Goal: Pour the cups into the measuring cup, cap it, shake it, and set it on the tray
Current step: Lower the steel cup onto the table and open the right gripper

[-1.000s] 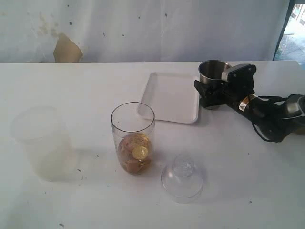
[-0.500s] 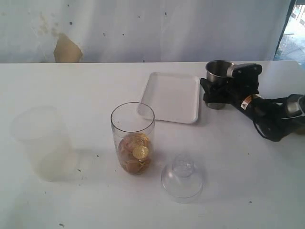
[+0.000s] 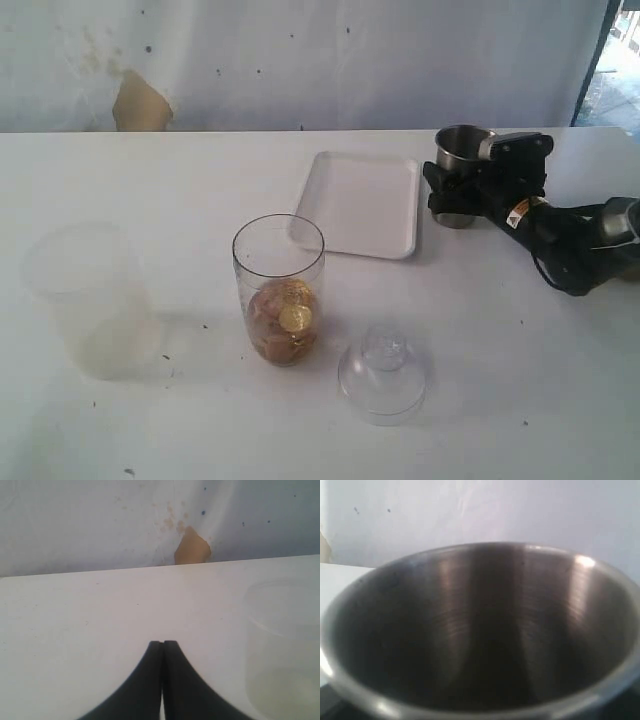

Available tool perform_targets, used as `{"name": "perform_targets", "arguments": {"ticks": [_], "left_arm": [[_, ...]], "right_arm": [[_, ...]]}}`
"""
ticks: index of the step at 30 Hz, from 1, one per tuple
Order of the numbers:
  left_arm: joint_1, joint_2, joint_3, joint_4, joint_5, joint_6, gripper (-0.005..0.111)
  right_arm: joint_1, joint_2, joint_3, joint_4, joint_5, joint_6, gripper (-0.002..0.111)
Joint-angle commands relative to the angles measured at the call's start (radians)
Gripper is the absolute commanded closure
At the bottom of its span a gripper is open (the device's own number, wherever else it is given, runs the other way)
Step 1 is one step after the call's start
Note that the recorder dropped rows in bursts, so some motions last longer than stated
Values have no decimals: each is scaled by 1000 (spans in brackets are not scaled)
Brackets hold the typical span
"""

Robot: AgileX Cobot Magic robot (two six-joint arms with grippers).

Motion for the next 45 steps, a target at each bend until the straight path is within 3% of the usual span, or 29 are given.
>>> {"name": "perform_targets", "arguments": {"ticks": [1, 4, 10, 19, 28, 32, 45], "left_arm": [[-1, 2, 0, -9, -3, -2, 107], [-1, 2, 0, -9, -3, -2, 107], [-1, 2, 0, -9, -3, -2, 107], [-1, 2, 0, -9, -3, -2, 107], [-1, 2, 0, -9, -3, -2, 107], [-1, 2, 0, -9, -3, -2, 107], [-1, 2, 0, -9, -3, -2, 107]], "right_arm": [[-3, -8, -3, -47, -10, 15, 35], [-3, -8, -3, -36, 1, 15, 34], [-3, -8, -7, -37, 73, 1, 4], [-3, -35, -1, -43, 86, -7, 3], [-3, -121, 1, -94, 300, 5, 3], [-3, -138, 1, -201, 299, 44, 3], [-44, -229, 89, -185, 293, 74, 3]]}}
